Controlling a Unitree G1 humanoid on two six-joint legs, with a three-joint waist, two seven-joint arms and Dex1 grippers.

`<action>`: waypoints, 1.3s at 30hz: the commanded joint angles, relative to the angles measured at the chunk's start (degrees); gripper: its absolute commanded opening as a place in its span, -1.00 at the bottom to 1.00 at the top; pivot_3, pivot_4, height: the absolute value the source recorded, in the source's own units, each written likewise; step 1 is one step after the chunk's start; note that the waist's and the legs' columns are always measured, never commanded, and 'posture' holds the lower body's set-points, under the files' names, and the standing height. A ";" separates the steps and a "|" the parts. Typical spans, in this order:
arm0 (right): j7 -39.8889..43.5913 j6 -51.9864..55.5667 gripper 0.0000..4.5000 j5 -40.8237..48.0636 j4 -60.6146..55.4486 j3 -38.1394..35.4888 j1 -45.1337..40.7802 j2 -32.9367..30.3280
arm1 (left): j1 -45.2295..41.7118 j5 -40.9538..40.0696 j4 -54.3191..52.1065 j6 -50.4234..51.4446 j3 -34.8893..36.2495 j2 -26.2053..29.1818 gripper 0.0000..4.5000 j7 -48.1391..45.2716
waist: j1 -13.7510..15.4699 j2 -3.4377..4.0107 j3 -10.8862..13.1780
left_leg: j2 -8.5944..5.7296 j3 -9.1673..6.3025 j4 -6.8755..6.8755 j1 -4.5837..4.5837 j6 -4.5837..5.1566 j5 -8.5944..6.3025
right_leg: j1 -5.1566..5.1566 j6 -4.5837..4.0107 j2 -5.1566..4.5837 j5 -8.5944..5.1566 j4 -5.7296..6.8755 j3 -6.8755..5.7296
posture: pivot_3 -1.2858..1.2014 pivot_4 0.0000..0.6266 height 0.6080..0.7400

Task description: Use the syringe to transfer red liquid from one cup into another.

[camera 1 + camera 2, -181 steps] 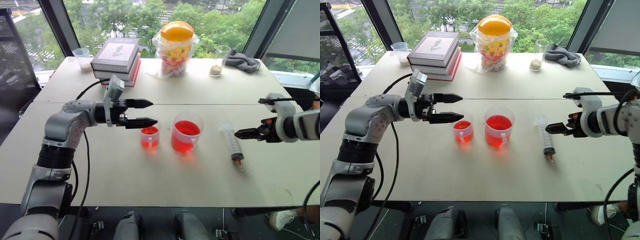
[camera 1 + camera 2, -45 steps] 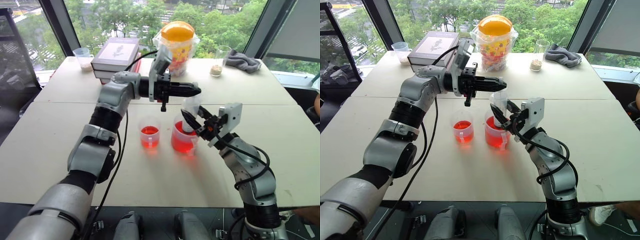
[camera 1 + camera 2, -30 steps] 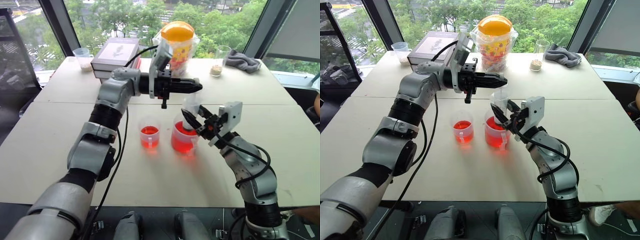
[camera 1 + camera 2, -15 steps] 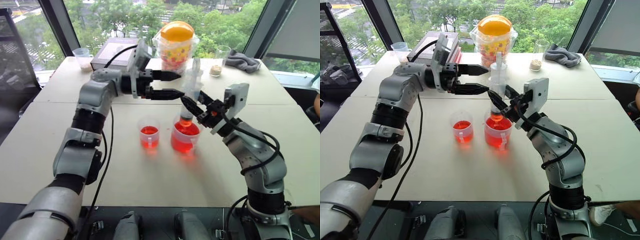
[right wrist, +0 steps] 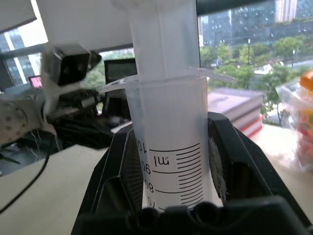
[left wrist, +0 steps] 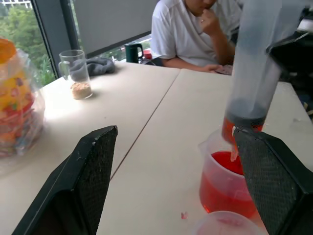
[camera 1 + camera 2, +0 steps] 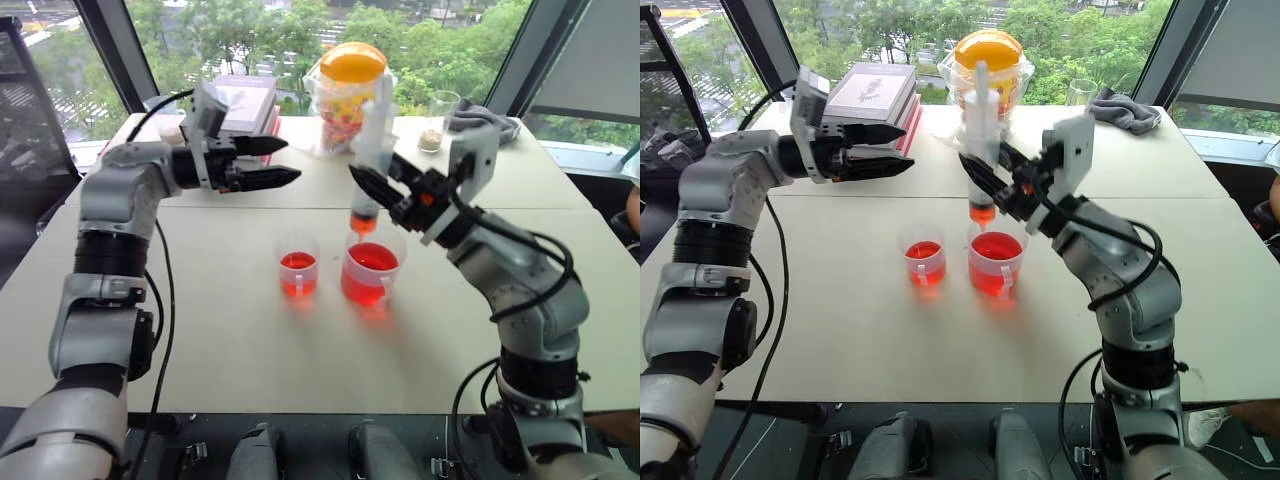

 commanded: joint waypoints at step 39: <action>11.16 -20.10 -0.35 -12.44 17.88 13.53 5.21 11.08 | -6.31 -1.05 1.30 -1.48 -1.03 -2.47 0.72 -3.74 | 0.17 -0.04 -0.01 | 0.00 0.07 0.02 -0.02 -0.03 0.02 | 0.01 0.01 -0.03 0.00 -0.02 -0.02 | 0.03 -0.52 1.00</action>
